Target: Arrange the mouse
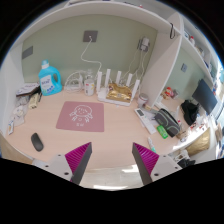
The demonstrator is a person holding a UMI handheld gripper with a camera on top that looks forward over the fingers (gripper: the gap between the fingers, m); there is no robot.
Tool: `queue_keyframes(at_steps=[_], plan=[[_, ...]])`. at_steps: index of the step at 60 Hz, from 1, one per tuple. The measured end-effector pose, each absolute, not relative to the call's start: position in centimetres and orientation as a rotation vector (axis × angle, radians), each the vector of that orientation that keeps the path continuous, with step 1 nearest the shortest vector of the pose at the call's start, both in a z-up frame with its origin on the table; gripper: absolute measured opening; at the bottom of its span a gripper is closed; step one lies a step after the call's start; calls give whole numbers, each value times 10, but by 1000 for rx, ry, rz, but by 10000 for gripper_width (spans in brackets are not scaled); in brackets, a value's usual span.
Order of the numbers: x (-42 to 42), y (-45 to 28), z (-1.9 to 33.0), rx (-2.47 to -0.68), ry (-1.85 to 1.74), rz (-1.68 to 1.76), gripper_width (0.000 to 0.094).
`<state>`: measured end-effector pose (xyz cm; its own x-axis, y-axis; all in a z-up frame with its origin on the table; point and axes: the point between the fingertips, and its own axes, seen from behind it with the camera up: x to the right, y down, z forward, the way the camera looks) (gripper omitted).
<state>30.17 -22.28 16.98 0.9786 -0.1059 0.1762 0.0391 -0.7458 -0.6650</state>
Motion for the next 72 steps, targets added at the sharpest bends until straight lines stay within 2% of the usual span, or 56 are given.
queue_keyframes(at_steps=[11, 15, 27, 39, 48, 56, 65, 72], plan=[[291, -261, 137, -2384, 88, -237, 836], [279, -287, 112, -2379, 90, -229, 834], [173, -311, 58, -2358, 48, -80, 843], [46, -267, 28, -2271, -68, 55, 837], [-14, -222, 3, -2238, -148, 69, 834], [-31, -184, -17, -2237, -167, 29, 835], [-28, -145, -13, -2212, -146, -12, 825], [-20, -124, -15, -2214, -92, -5, 741]])
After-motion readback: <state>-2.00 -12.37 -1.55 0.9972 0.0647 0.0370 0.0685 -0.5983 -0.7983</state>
